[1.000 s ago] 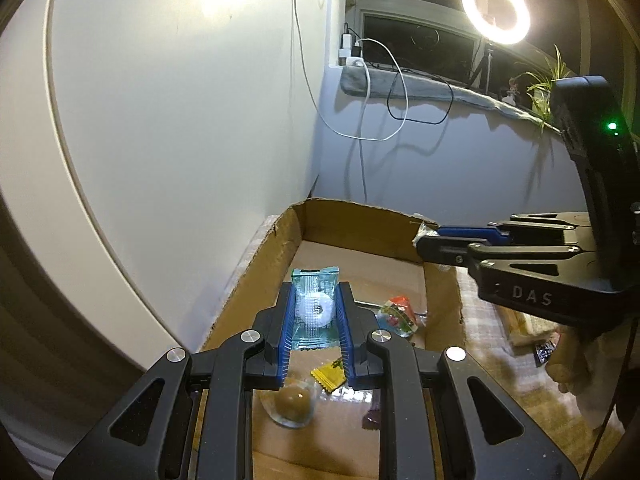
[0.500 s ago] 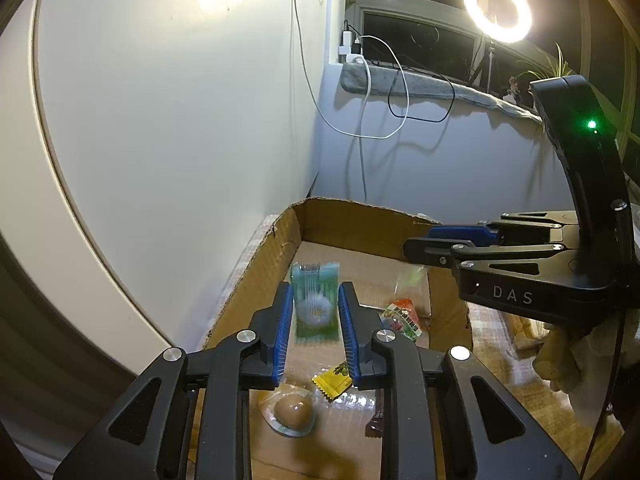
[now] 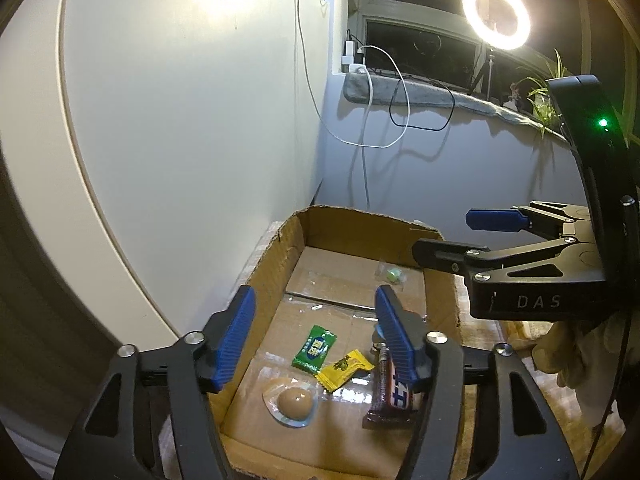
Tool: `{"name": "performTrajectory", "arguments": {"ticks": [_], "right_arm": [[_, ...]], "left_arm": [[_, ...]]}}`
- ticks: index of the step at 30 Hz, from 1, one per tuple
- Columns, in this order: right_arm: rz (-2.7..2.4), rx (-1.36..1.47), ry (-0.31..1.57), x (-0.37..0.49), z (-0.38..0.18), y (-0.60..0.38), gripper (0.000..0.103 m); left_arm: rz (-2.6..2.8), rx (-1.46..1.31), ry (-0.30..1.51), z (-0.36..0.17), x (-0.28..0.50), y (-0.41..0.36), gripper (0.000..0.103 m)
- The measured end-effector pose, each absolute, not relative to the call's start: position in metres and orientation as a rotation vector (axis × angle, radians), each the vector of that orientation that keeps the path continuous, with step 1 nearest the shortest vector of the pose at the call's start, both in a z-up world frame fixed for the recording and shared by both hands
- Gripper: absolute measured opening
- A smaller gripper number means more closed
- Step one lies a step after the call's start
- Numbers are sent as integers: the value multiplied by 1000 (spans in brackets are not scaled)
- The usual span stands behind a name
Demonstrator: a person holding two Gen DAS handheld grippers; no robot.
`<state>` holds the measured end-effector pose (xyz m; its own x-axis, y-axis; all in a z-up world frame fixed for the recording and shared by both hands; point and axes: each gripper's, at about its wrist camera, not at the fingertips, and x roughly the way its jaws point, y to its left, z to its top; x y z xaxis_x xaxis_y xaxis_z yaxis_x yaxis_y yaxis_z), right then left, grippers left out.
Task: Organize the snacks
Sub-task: 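Move both tools back to the snack pile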
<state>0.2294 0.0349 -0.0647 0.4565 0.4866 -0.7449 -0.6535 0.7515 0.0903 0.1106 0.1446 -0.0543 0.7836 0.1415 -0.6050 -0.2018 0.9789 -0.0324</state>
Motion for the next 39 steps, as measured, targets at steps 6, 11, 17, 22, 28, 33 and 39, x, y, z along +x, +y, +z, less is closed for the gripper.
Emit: {"name": "performTrajectory", "arguments": {"ticks": [6, 11, 17, 22, 28, 33, 39], "right_arm": [[692, -219, 834, 218, -55, 23, 83], [671, -207, 808, 205, -44, 6, 83], [643, -185, 783, 186, -29, -24, 83], [606, -142, 768, 169, -18, -60, 83], [548, -123, 752, 145, -8, -106, 83], [487, -109, 758, 124, -6, -150, 84], [420, -91, 789, 101, -13, -197, 84]], "left_arm": [[190, -100, 632, -48, 101, 140, 76], [182, -102, 625, -44, 92, 131, 79], [166, -103, 623, -40, 82, 118, 82], [150, -107, 622, -40, 75, 105, 83], [110, -109, 621, -39, 68, 84, 83], [70, -107, 618, -40, 62, 64, 83], [14, -99, 630, -44, 61, 39, 83]]}}
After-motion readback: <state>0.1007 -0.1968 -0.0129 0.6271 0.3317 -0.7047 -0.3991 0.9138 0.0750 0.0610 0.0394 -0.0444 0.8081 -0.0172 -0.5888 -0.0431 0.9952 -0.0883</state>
